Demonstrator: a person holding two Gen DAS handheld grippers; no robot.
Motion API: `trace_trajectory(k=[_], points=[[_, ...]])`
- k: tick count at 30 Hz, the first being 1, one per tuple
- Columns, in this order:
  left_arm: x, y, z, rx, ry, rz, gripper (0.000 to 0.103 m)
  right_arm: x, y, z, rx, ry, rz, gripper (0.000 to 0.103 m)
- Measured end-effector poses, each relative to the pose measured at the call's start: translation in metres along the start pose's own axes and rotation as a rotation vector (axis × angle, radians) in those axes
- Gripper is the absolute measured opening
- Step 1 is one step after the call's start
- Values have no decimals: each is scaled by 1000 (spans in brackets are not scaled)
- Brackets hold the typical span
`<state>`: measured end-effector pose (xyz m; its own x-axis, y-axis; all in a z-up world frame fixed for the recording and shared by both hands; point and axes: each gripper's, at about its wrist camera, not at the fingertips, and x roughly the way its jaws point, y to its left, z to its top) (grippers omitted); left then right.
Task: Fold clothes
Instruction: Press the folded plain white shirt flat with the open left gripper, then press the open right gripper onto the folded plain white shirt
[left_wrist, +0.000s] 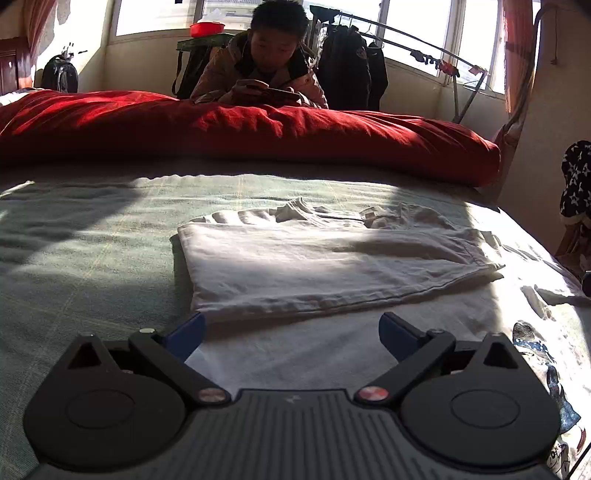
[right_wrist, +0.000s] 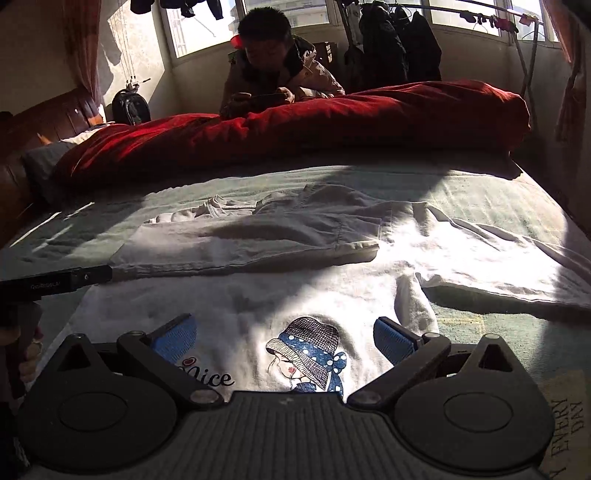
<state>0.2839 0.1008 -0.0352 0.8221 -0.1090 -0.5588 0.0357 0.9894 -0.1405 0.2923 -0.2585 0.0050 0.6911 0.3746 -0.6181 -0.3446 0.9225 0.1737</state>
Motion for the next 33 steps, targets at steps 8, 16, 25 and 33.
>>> trace_trajectory(k=[8, 16, 25, 33], points=[[-6, 33, 4, -90, -28, 6, 100, 127, -23, 86, 203, 124, 107, 98], [9, 35, 1, -86, 21, -12, 100, 214, -21, 84, 188, 208, 57, 98], [4, 22, 1, -49, 14, -49, 100, 205, 6, 91, 81, 141, 82, 99], [3, 15, 1, -10, 40, -91, 100, 179, 1, 54, 48, 239, 90, 100]])
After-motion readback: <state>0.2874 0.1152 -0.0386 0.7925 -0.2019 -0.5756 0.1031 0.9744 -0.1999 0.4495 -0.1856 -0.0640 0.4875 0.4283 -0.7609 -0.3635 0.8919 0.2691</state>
